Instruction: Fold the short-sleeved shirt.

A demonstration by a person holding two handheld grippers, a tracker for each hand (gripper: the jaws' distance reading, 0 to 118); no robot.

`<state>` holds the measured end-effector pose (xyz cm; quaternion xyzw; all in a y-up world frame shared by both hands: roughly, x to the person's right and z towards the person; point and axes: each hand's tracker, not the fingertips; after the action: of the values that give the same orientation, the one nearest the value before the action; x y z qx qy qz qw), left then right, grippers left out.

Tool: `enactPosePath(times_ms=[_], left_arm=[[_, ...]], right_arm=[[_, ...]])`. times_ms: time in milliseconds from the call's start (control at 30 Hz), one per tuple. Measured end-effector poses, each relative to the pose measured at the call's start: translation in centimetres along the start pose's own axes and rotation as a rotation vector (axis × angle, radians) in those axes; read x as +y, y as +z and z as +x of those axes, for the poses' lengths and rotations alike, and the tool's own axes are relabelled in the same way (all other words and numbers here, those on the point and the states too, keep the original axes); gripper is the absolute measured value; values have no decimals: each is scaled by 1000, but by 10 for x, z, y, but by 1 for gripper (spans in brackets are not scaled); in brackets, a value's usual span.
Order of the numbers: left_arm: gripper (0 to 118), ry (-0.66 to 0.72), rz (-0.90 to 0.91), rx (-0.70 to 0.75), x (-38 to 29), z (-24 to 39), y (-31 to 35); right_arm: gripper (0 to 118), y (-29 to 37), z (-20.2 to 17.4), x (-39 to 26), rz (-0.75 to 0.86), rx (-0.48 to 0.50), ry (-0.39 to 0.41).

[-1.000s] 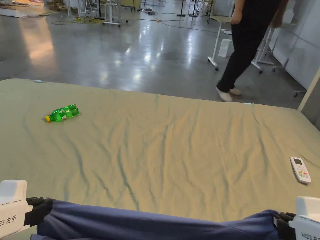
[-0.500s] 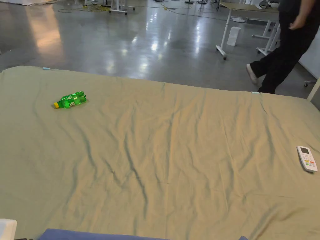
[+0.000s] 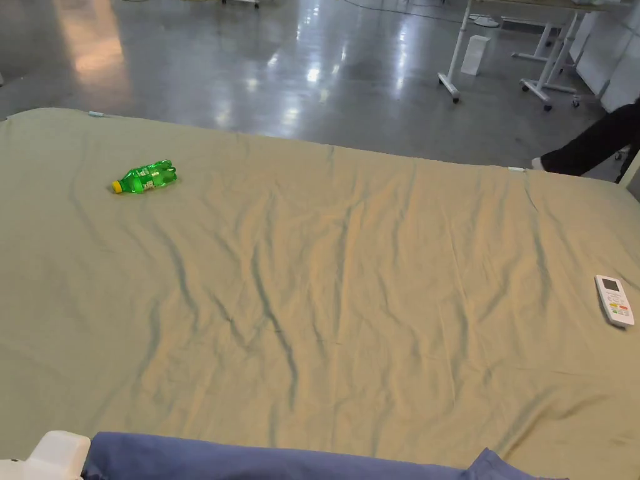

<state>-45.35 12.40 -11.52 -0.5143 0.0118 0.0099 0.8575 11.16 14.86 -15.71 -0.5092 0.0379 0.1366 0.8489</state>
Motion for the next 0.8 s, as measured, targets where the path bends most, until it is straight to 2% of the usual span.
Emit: enactPosePath(times_ms=[33, 67, 100, 133, 167, 200, 267, 467, 667, 733, 800], left_arm=[[27, 13, 3, -6, 2, -2, 4], [27, 42, 26, -20, 5, -3, 10], [32, 70, 55, -38, 9, -4, 15], [47, 92, 83, -44, 13, -5, 19], [62, 98, 119, -20, 19, -3, 22], [71, 101, 161, -10, 25, -1, 28], [71, 85, 251, 1, 37, 3, 35], [71, 74, 472, 6, 81, 34, 56], [70, 29, 717, 86, 114, 75, 80], [69, 29, 795, 115, 121, 85, 87], [64, 19, 850, 167, 126, 95, 95]], right_arm=[[52, 7, -2, 5, -6, -20, 6], [52, 14, -2, 10, -6, -43, 5], [59, 21, -2, 14, 12, -74, -1], [76, 27, -2, 19, 48, -96, -9], [80, 36, -2, 24, 89, -108, -15], [80, 44, -3, 31, 126, -115, -12], [80, 49, -4, 43, 193, -114, -22], [83, 72, -17, 80, 469, -112, -123], [82, 89, -43, 108, 778, -83, -208], [79, 92, -53, 117, 835, -91, -229], [66, 98, -64, 125, 880, -62, -238]])
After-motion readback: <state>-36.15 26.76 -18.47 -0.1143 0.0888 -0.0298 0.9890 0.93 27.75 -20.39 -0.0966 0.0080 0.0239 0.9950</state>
